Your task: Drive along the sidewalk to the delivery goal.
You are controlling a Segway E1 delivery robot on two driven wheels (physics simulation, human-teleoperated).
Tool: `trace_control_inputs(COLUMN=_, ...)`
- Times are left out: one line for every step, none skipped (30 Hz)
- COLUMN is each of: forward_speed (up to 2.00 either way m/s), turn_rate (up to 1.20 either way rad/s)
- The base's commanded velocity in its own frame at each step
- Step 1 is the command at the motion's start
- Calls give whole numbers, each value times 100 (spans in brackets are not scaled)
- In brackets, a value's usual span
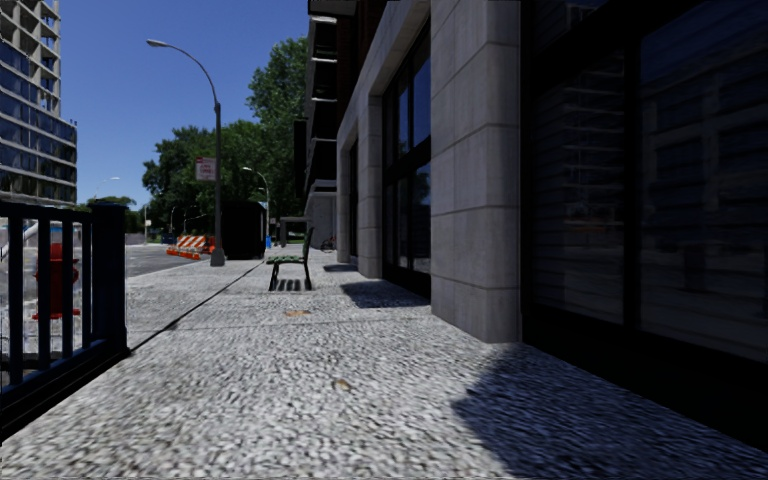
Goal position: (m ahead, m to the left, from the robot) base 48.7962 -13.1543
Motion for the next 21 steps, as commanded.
trace_control_inputs(forward_speed=200, turn_rate=-25)
trace_control_inputs(forward_speed=200, turn_rate=-25)
trace_control_inputs(forward_speed=200, turn_rate=-25)
trace_control_inputs(forward_speed=200, turn_rate=-25)
trace_control_inputs(forward_speed=200, turn_rate=-25)
trace_control_inputs(forward_speed=200, turn_rate=-25)
trace_control_inputs(forward_speed=200, turn_rate=-25)
trace_control_inputs(forward_speed=200, turn_rate=-25)
trace_control_inputs(forward_speed=200, turn_rate=-25)
trace_control_inputs(forward_speed=200, turn_rate=-13)
trace_control_inputs(forward_speed=200, turn_rate=0)
trace_control_inputs(forward_speed=200, turn_rate=0)
trace_control_inputs(forward_speed=200, turn_rate=0)
trace_control_inputs(forward_speed=200, turn_rate=0)
trace_control_inputs(forward_speed=200, turn_rate=0)
trace_control_inputs(forward_speed=200, turn_rate=0)
trace_control_inputs(forward_speed=200, turn_rate=0)
trace_control_inputs(forward_speed=200, turn_rate=0)
trace_control_inputs(forward_speed=200, turn_rate=0)
trace_control_inputs(forward_speed=200, turn_rate=0)
trace_control_inputs(forward_speed=200, turn_rate=0)
